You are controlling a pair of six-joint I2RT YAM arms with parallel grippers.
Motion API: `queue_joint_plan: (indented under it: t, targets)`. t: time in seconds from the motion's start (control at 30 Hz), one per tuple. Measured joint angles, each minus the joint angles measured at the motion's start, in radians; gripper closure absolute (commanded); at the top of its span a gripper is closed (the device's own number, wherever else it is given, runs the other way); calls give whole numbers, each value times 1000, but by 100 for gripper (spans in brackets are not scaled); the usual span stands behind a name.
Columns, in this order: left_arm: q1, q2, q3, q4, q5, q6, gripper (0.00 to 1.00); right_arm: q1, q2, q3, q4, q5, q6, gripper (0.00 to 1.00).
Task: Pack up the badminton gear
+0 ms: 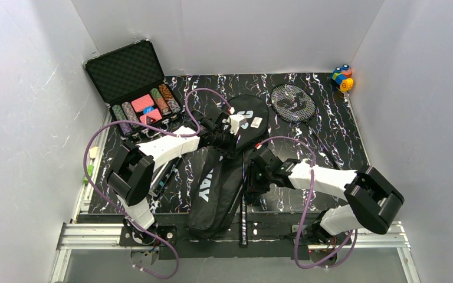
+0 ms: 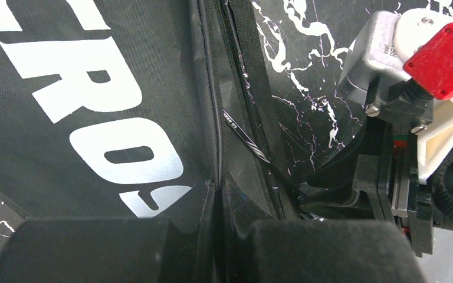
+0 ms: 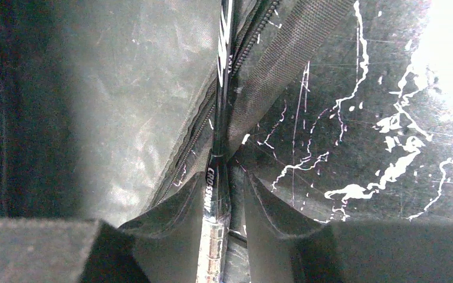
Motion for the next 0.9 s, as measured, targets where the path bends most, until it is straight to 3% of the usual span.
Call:
queue_joint_plan:
  t: [0.27,0.43,0.53,0.9]
  targets:
    - [-1,0,0,-3,2,0,98,19,53,13,35,-13,3,64]
    - [-1,0,0,-3,2,0,98,31,90,40,43,-15,4,88]
    - [-1,0,0,-3,2,0,98,33,100,55,28,-12,12,95]
    - [2,0,0,3,-5,1,97,5,128,157,-57,-15,-16,99]
